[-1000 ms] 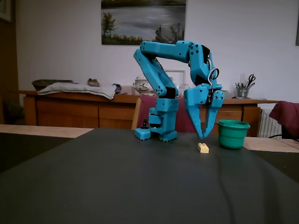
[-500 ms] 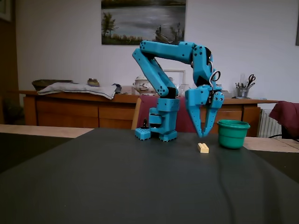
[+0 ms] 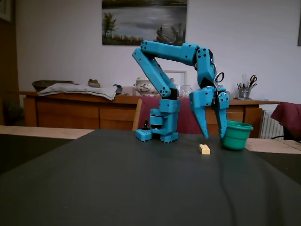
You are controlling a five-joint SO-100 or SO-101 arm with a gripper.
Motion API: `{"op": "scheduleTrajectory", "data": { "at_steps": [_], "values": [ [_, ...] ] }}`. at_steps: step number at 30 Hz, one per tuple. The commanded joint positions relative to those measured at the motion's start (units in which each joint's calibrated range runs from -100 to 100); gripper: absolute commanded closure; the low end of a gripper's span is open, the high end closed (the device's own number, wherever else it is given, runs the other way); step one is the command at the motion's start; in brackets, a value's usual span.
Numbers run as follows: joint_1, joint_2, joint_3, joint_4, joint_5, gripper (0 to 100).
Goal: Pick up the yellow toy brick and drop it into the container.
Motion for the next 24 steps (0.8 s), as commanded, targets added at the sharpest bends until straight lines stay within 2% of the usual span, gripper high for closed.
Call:
{"op": "scheduleTrajectory", "data": {
  "at_steps": [1, 4, 10, 24],
  "values": [
    [0.2, -0.1, 0.4, -0.3, 1.1, 78],
    [2.3, -0.1, 0.6, -1.6, 1.5, 74],
    [8.1, -0.1, 0.4, -2.4, 5.0, 74],
    [9.1, -0.2, 6.6, -6.2, 7.1, 74]
  ]
}}
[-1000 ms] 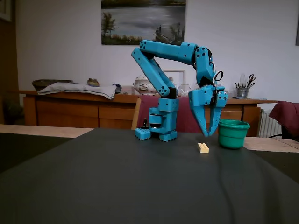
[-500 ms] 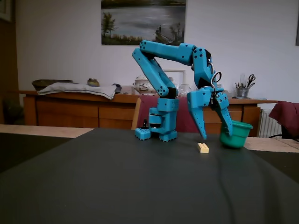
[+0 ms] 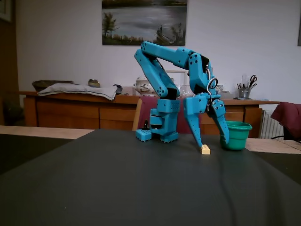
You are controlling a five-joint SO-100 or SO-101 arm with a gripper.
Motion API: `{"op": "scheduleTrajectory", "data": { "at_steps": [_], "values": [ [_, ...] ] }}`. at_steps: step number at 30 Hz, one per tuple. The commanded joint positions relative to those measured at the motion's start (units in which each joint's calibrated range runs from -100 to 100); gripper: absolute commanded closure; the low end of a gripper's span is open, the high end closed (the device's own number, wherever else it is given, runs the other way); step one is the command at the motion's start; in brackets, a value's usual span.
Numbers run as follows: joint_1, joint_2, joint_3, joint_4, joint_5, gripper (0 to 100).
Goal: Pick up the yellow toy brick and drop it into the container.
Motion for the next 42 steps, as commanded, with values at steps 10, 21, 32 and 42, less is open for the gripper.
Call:
{"op": "scheduleTrajectory", "data": {
  "at_steps": [10, 21, 32, 42],
  "values": [
    [1.5, -1.0, 3.9, -0.7, 1.3, 74],
    [0.8, -0.9, 3.9, -1.4, 1.0, 83],
    [1.5, -1.1, 2.6, -1.4, 1.2, 100],
    [6.6, -1.1, -22.8, 15.1, 5.6, 100]
  ]
}}
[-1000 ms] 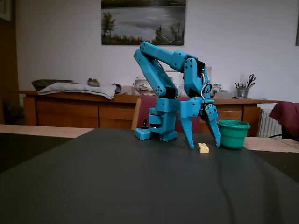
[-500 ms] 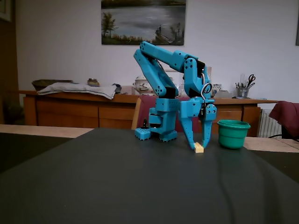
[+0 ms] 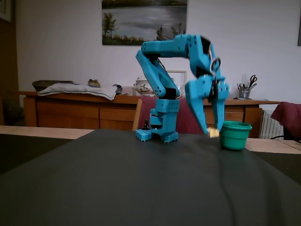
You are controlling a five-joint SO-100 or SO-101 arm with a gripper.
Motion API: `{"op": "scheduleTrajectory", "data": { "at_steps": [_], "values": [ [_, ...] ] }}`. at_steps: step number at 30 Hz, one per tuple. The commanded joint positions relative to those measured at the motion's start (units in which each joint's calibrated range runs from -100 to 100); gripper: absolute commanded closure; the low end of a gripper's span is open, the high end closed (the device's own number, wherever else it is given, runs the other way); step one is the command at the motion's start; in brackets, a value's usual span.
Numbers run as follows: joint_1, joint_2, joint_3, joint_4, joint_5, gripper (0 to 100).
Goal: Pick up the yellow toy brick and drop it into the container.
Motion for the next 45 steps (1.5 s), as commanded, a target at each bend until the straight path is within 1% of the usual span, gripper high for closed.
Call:
{"op": "scheduleTrajectory", "data": {
  "at_steps": [1, 2, 4, 6, 12, 16, 22, 26, 34, 42, 43, 44, 45],
  "values": [
    [0.3, -0.8, -8.7, 6.8, 1.2, 100],
    [-0.1, -0.9, -10.5, 8.7, 1.2, 100],
    [-3.3, -0.9, -14.4, 13.4, 0.9, 100],
    [-7.0, -0.9, -16.3, 15.9, -0.3, 100],
    [-20.0, 0.0, -18.1, 16.0, -7.5, 100],
    [-24.0, 0.1, -18.1, 14.1, -10.5, 100],
    [-26.5, 0.1, -18.1, 9.9, -13.7, 99],
    [-26.5, 0.1, -18.1, 7.7, -14.5, 99],
    [-26.5, 0.1, -17.4, 2.4, -17.9, 99],
    [-26.5, 0.1, -17.2, 2.2, -18.3, 99],
    [-26.5, 0.1, -17.2, 2.4, -18.3, 98],
    [-26.4, 0.1, -17.2, 2.6, -18.3, 94],
    [-26.4, 0.1, -17.2, 2.6, -18.3, 92]
  ]
}}
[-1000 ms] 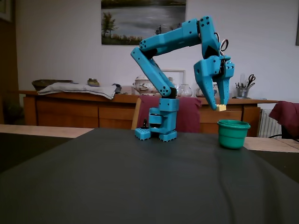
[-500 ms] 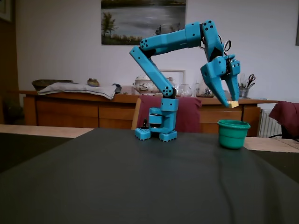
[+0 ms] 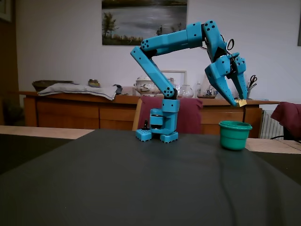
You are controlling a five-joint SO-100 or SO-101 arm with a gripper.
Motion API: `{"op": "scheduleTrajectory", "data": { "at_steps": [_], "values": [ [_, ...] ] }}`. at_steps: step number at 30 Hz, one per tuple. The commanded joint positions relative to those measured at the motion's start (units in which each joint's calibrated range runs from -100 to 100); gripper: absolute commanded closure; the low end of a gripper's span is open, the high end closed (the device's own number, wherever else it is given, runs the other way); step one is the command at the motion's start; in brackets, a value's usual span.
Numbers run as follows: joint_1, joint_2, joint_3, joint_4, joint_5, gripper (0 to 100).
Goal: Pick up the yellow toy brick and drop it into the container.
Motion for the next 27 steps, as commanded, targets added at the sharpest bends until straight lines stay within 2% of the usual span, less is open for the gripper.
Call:
{"op": "scheduleTrajectory", "data": {
  "at_steps": [1, 3, 7, 11, 17, 18, 23, 27],
  "values": [
    [-0.2, -0.1, -1.5, 0.0, 0.0, 87],
    [-0.2, -0.1, -1.5, -0.1, 0.1, 84],
    [-0.1, -0.1, -1.5, -0.1, 0.1, 84],
    [0.7, -1.1, -1.7, 0.0, 0.1, 99],
    [6.8, -2.8, -2.5, 0.6, -0.2, 100],
    [8.4, -4.4, -2.5, 0.6, -0.6, 100],
    [26.7, -20.2, -1.7, -0.1, -9.6, 100],
    [39.7, -31.7, 1.7, 1.6, -10.6, 100]
  ]
}}
